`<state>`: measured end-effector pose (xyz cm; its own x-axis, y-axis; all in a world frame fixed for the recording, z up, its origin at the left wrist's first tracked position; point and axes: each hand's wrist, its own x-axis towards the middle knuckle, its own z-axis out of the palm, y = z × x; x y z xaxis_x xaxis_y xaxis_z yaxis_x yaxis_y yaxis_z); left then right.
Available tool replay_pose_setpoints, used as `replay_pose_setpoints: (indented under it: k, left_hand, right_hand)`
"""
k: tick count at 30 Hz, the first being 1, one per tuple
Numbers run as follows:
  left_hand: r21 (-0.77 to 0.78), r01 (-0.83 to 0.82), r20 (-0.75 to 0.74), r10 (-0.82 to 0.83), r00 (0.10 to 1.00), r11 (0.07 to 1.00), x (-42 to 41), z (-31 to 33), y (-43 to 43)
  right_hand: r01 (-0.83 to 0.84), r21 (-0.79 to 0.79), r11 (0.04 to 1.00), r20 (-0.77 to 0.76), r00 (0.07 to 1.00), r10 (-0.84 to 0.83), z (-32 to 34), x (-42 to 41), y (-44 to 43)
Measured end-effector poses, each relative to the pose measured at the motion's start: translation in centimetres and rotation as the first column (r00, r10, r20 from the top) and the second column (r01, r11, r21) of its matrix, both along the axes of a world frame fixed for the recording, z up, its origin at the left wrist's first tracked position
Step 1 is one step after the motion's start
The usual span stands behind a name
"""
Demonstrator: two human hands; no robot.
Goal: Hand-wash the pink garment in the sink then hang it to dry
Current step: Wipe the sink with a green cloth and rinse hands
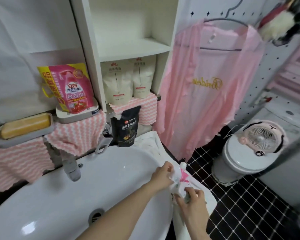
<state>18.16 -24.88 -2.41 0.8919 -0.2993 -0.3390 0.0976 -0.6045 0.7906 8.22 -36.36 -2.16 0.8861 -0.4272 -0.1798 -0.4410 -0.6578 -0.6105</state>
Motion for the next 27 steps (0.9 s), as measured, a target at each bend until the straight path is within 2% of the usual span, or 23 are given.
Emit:
replay_pose_setpoints:
  k: [2, 5, 7, 10, 11, 13, 15, 18, 20, 23, 25, 27]
  left_hand:
    - [0.000, -0.004, 0.082, 0.004, 0.997, 1.000, 0.0, -0.2, 0.2]
    - [-0.055, -0.023, 0.156, 0.031, 0.987, 0.998, 0.1, 0.4, 0.8]
    - [-0.175, -0.084, 0.125, 0.107, 0.986, 0.981, 0.2, 1.9, 1.4]
    - [-0.383, -0.154, 0.108, 0.210, 0.972, 0.911, 0.1, 6.0, 2.8]
    - [-0.456, -0.156, 0.095, 0.223, 0.970, 0.876, -0.2, 7.7, 3.4]
    - [-0.538, -0.084, 0.056, 0.135, 0.989, 0.838, -0.9, 10.8, 5.0]
    - [-0.429, 0.022, 0.094, 0.020, 0.995, 0.903, -1.8, 13.0, 6.4]
    - [-0.237, -0.011, 0.279, 0.079, 0.957, 0.971, -2.5, 15.2, 7.5]
    - [-0.186, -0.117, 0.410, 0.185, 0.893, 0.976, -2.2, 16.6, 7.9]
    - [-0.250, -0.262, 0.562, 0.360, 0.744, 0.932, -1.2, 19.6, 8.9]
    - [-0.314, -0.343, 0.647, 0.463, 0.606, 0.886, -0.1, 22.2, 9.8]
    - [-0.333, -0.436, 0.742, 0.518, 0.426, 0.836, 1.7, 25.0, 10.5]
  right_hand:
    - [-0.019, 0.001, 1.000, 0.049, 0.999, 0.019, 0.0, 0.0, -0.2]
    - [-0.027, 0.102, 0.994, 0.158, 0.987, 0.011, 1.4, 0.1, -1.4]
    - [-0.038, 0.222, 0.974, 0.251, 0.968, -0.019, 3.9, 0.6, -2.3]
    - [-0.158, 0.382, 0.911, 0.407, 0.913, -0.012, 9.5, 1.9, -2.8]
    - [-0.215, 0.429, 0.878, 0.450, 0.893, -0.001, 11.5, 2.4, -2.7]
    - [-0.318, 0.520, 0.793, 0.512, 0.859, 0.009, 15.2, 3.5, -2.5]
    - [-0.368, 0.588, 0.720, 0.555, 0.831, -0.028, 17.6, 4.8, -2.2]
    - [-0.426, 0.623, 0.656, 0.595, 0.802, -0.045, 20.6, 6.7, -0.3]
    - [-0.461, 0.572, 0.678, 0.632, 0.775, -0.007, 22.5, 8.2, 1.2]
    - [-0.529, 0.417, 0.739, 0.711, 0.696, 0.097, 25.9, 10.3, 2.4]
    - [-0.567, 0.269, 0.778, 0.755, 0.626, 0.196, 28.1, 11.8, 2.8]
    - [-0.622, 0.177, 0.763, 0.747, 0.589, 0.307, 30.1, 13.7, 3.7]
